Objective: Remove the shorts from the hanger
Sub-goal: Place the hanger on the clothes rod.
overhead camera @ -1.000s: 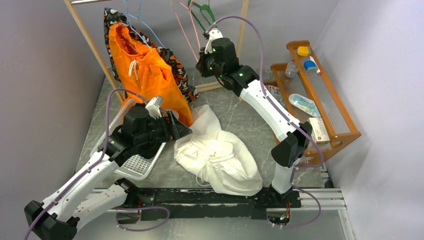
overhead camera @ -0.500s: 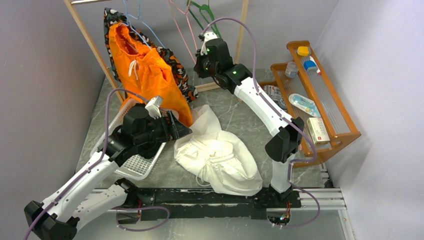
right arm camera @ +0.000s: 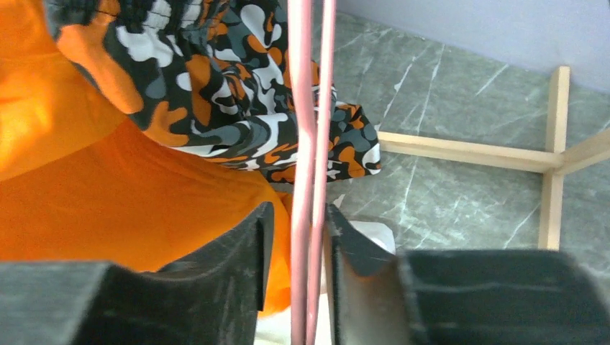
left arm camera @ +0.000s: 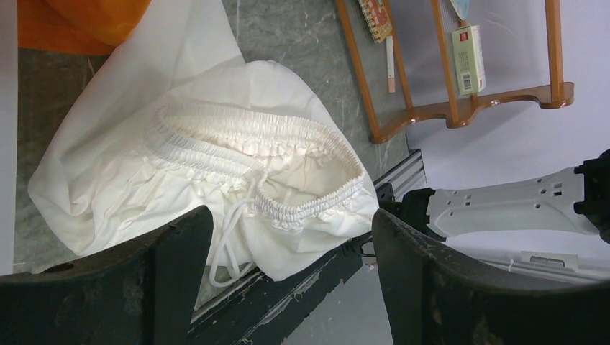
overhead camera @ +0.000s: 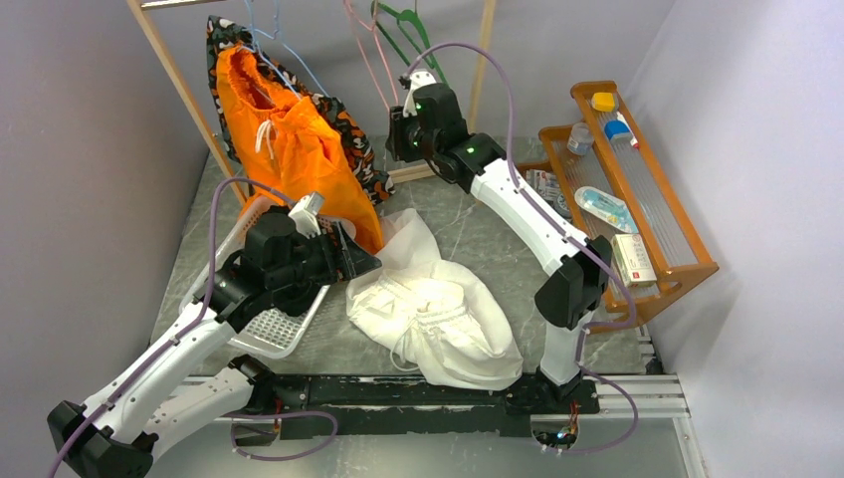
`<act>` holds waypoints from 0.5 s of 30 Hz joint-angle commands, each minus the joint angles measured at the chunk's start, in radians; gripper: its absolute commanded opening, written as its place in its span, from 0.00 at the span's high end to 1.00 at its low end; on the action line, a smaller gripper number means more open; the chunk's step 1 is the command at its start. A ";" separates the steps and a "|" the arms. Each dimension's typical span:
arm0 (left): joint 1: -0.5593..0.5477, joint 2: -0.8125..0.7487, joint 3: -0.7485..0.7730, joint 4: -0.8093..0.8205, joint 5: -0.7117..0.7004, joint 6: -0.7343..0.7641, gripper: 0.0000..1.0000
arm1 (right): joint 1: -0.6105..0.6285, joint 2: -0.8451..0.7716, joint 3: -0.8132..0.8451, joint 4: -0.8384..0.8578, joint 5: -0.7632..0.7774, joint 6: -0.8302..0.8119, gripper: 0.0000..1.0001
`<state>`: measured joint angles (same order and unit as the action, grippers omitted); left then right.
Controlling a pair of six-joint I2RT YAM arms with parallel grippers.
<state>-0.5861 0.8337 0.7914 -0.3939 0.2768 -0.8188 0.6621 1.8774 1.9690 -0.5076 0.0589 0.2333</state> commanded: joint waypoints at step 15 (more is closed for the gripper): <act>-0.001 0.013 0.006 -0.013 -0.017 0.038 0.15 | -0.005 -0.556 -0.672 0.111 0.154 0.073 0.23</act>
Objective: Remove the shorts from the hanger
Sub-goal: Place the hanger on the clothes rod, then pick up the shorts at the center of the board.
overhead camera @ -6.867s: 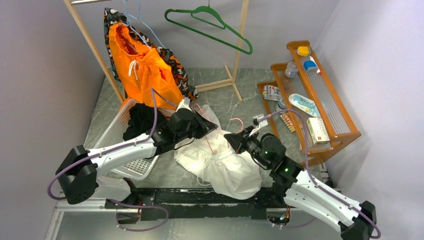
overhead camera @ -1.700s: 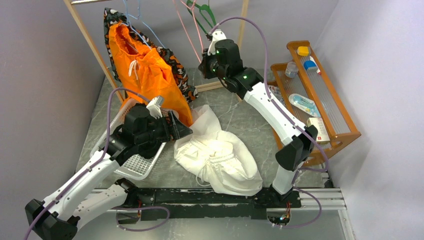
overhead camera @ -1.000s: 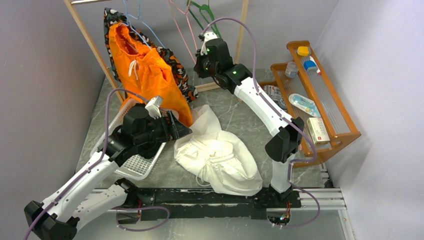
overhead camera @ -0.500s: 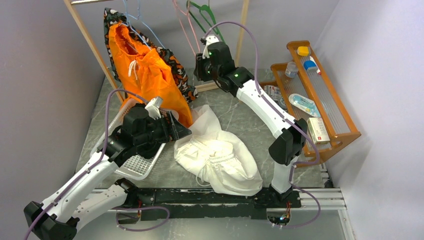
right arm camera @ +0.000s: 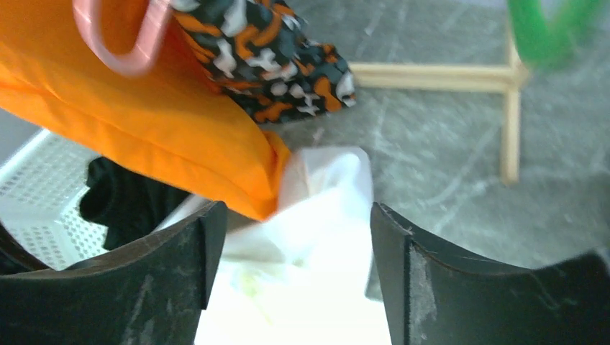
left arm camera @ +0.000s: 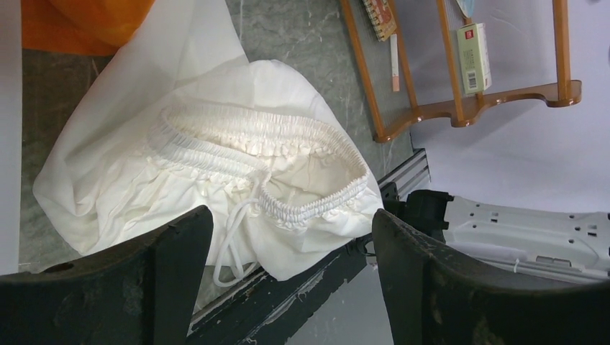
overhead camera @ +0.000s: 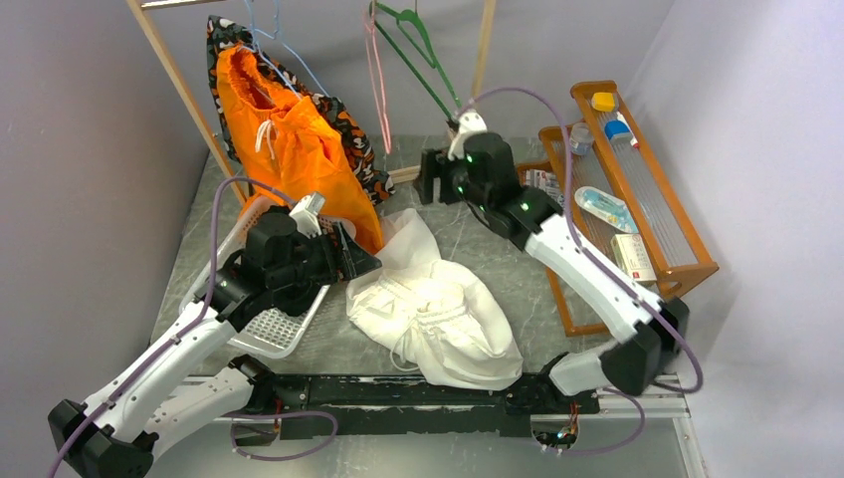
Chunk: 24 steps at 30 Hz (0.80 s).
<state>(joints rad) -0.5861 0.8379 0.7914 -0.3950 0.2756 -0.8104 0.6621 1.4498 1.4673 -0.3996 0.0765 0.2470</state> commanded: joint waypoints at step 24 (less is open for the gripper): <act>-0.337 0.256 -0.173 0.316 -0.166 -0.416 0.13 | -0.002 -0.445 -0.956 0.012 -0.488 0.483 0.92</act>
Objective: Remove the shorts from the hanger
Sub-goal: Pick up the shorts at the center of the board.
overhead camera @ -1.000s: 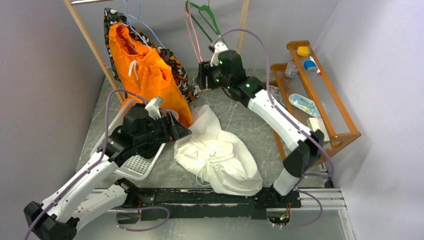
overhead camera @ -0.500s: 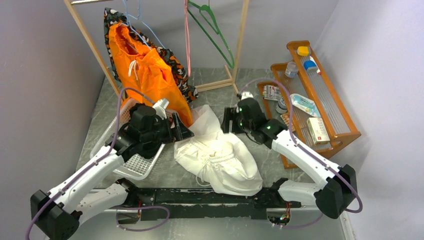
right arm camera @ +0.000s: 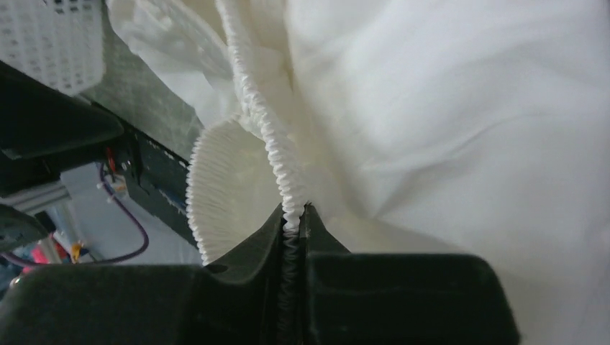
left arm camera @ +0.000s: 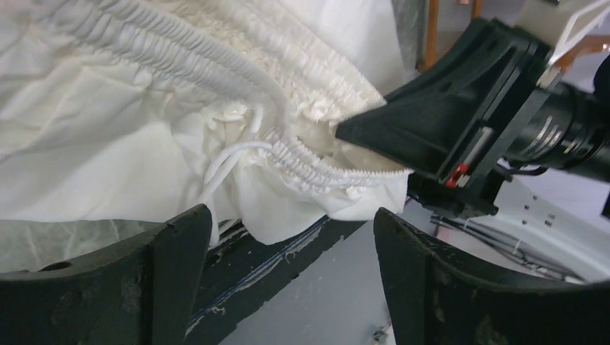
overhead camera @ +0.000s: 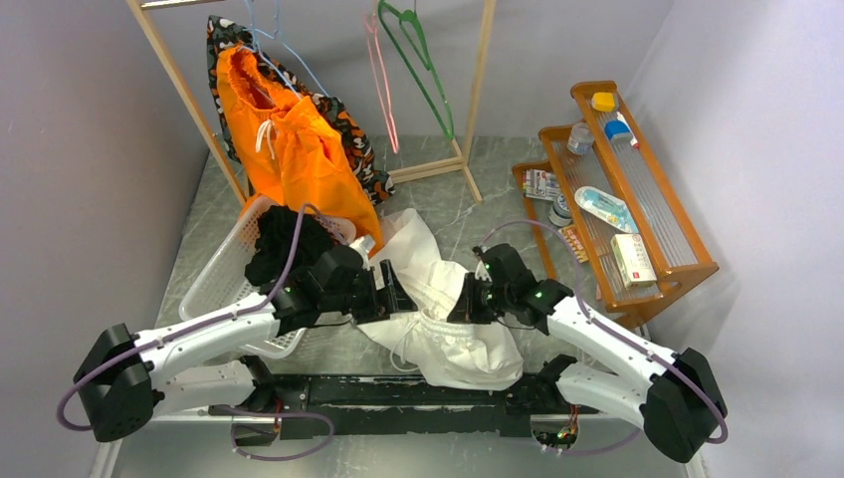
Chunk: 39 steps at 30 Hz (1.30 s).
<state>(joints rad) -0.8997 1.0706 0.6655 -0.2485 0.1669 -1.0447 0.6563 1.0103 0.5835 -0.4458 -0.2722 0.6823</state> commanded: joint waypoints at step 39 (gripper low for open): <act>-0.096 0.605 0.278 0.021 -0.133 -0.342 0.10 | 0.072 -0.048 -0.369 0.403 -0.251 0.114 0.98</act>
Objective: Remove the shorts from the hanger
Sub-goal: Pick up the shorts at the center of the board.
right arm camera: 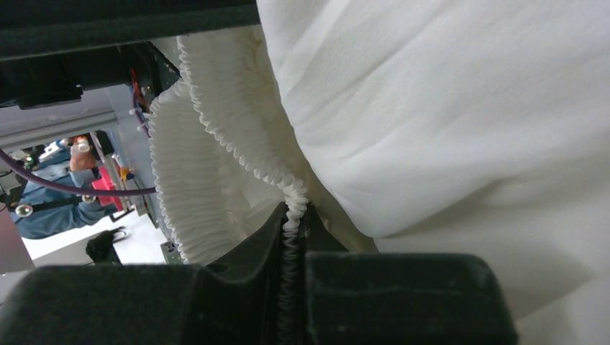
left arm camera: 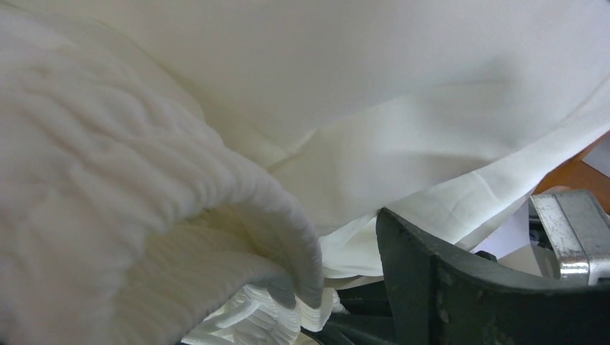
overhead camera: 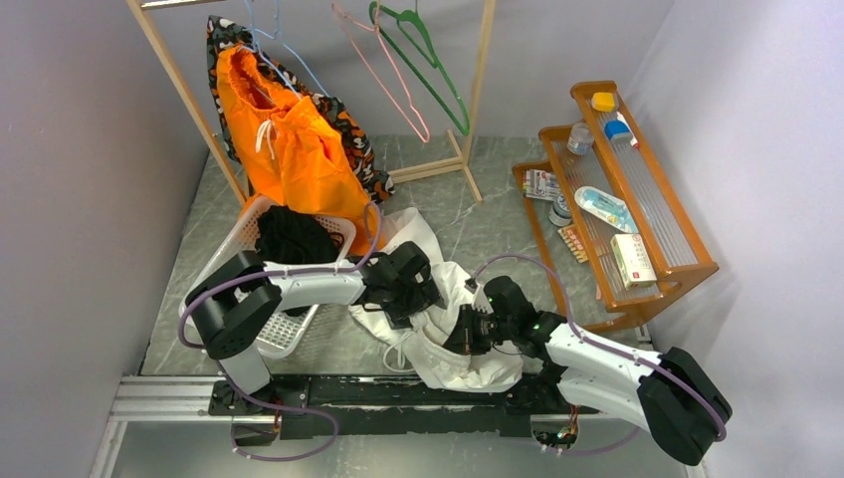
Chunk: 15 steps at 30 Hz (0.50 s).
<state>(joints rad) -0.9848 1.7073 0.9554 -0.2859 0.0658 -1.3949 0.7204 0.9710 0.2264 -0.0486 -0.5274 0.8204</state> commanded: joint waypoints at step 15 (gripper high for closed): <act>-0.037 -0.036 -0.017 0.197 -0.028 0.004 0.09 | 0.007 -0.021 -0.020 -0.007 0.030 -0.027 0.98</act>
<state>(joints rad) -1.0103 1.6146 0.8799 -0.1520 0.0273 -1.4132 0.7219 0.9611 0.2184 -0.0505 -0.5072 0.8043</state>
